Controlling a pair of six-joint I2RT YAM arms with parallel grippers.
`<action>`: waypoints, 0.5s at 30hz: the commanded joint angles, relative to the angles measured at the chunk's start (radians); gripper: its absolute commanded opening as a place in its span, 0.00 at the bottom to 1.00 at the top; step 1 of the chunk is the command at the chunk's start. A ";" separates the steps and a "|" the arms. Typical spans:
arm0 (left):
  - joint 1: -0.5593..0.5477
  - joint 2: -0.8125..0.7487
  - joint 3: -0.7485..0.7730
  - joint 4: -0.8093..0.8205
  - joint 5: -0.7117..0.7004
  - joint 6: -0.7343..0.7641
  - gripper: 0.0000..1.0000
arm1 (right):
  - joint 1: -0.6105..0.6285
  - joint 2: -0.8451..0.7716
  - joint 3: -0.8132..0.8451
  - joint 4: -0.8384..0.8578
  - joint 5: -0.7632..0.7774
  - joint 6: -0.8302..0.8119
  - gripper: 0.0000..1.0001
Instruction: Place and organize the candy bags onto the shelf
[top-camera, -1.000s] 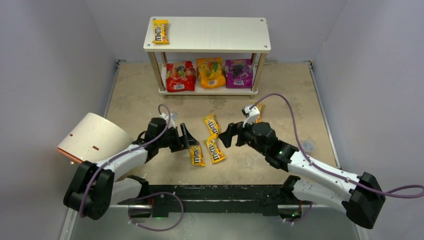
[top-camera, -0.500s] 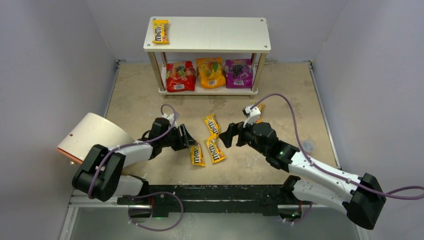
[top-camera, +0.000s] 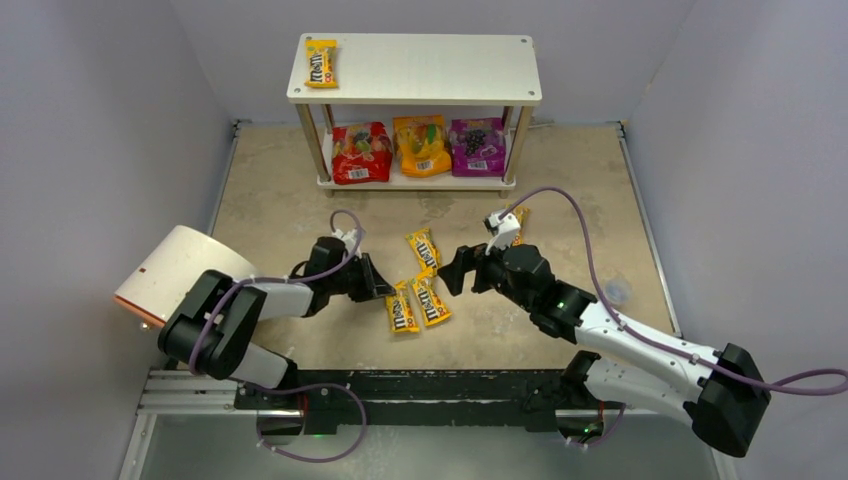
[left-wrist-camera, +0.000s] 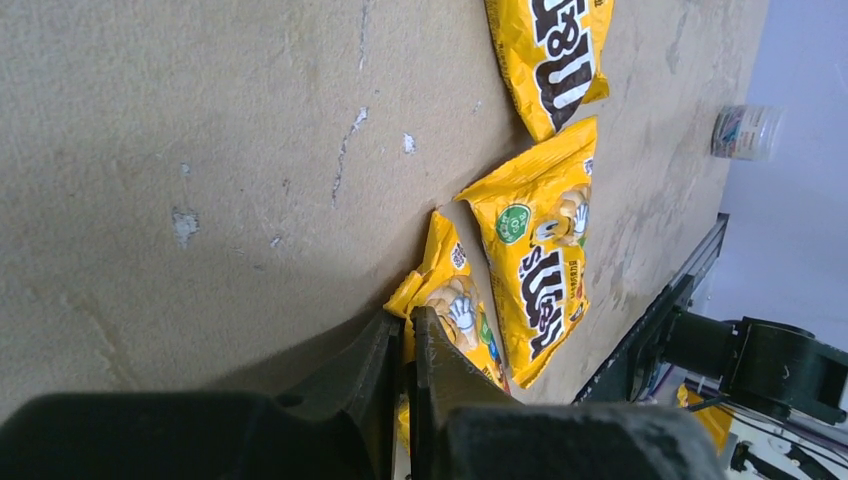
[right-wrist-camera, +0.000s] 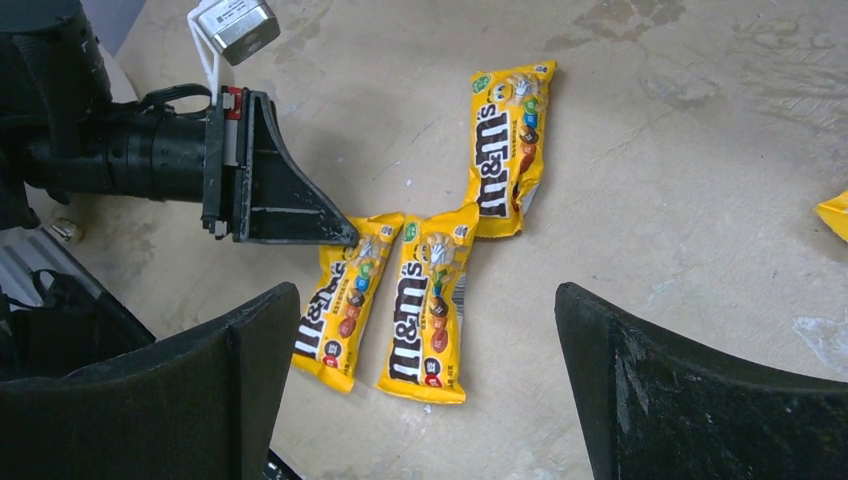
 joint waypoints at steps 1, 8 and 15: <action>-0.009 0.011 0.018 0.036 0.048 0.041 0.06 | 0.000 0.000 0.002 0.011 0.029 -0.010 0.99; -0.010 -0.081 0.144 -0.040 0.179 0.116 0.02 | 0.000 0.006 0.007 0.087 -0.122 -0.219 0.99; -0.021 -0.177 0.215 -0.078 0.374 0.286 0.02 | 0.000 0.138 0.166 0.026 -0.338 -0.254 0.98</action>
